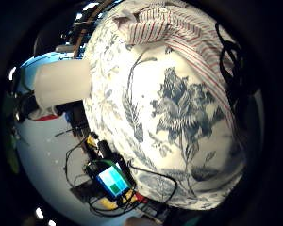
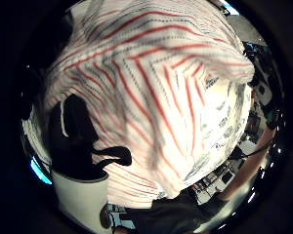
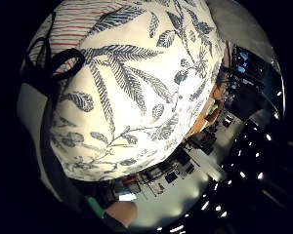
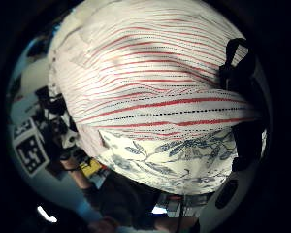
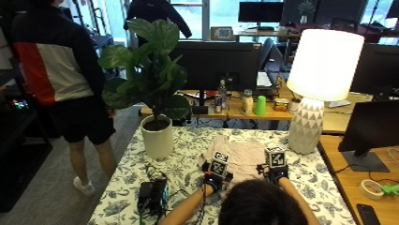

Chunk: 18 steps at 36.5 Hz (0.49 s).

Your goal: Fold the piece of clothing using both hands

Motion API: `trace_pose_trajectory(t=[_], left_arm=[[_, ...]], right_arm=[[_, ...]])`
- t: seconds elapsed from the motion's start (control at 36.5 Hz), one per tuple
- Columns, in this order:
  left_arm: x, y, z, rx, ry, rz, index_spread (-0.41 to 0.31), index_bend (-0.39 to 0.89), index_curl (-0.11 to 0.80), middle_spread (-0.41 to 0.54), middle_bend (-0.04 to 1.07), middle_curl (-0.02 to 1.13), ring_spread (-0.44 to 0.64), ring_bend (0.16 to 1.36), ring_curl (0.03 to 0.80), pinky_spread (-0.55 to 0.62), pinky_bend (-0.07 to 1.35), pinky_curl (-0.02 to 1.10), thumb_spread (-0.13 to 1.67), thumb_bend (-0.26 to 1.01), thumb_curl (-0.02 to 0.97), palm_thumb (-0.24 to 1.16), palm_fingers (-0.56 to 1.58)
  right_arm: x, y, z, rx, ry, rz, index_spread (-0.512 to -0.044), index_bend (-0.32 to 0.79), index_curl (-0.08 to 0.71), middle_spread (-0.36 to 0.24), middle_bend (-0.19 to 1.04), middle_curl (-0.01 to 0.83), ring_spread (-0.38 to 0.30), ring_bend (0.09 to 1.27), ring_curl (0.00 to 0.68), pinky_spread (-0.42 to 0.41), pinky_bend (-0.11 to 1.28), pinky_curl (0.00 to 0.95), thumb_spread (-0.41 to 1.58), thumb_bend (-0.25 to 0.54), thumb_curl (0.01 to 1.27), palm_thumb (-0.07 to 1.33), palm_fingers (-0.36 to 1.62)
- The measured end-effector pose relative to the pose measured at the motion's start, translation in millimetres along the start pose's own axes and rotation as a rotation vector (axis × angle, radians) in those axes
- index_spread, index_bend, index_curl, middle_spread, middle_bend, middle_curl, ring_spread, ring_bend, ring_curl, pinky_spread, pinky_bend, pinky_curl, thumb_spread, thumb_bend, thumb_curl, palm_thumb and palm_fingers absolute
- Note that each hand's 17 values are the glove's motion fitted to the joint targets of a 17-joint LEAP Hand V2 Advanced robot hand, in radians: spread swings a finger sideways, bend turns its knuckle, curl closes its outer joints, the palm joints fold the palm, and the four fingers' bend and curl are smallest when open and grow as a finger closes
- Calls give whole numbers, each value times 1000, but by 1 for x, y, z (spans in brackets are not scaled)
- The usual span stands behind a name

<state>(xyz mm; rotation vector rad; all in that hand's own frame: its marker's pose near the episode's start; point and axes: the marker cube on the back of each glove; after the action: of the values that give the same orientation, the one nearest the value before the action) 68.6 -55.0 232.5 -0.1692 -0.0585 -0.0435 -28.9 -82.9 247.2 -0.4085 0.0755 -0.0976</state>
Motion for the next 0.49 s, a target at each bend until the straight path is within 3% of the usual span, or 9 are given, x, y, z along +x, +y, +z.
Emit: trace_pose_trajectory(t=[0.05,0.11,0.16,0.25,0.36,0.49], left_arm=[[1,-4,-2,19,11,13,44,56,139,20,299,317,-110,870,348,-174,921,422,1215,165,331,482,693],[1,-8,-4,53,-4,5,-25,190,182,-29,345,336,-156,850,350,-207,875,419,1193,204,369,580,870],[-5,-13,-7,106,-63,-52,-76,248,216,-85,402,357,-204,826,351,-241,823,411,1150,210,397,630,1050],[-17,-17,-8,156,-165,-157,-134,259,251,-142,434,399,-254,817,376,-282,779,423,1111,199,423,664,1137],[-6,-17,-7,154,-20,-20,-184,263,289,-198,456,447,-297,799,403,-320,747,439,1078,180,451,693,1169],[6,-28,-25,275,179,100,-221,255,326,-242,471,480,-329,776,416,-350,713,444,1123,165,465,699,1199]], right_arm=[[1,0,0,19,6,22,-245,181,447,-194,365,527,-237,667,472,-307,612,435,1194,103,292,1090,1272],[2,1,-1,26,8,31,-245,181,451,-195,365,530,-238,667,475,-307,613,437,1202,100,289,1092,1270],[0,3,0,10,-3,16,-245,181,456,-196,362,533,-238,668,477,-307,614,439,1210,96,287,1094,1267],[-1,6,1,-11,-20,3,-244,178,459,-197,363,539,-239,667,479,-307,613,439,1219,91,284,1096,1262],[1,6,2,-10,-27,10,-244,177,465,-198,362,546,-240,668,482,-302,610,441,1230,83,280,1099,1259],[1,9,2,-22,-15,21,-244,173,470,-196,361,553,-241,669,484,-301,610,444,1241,74,276,1103,1257]])
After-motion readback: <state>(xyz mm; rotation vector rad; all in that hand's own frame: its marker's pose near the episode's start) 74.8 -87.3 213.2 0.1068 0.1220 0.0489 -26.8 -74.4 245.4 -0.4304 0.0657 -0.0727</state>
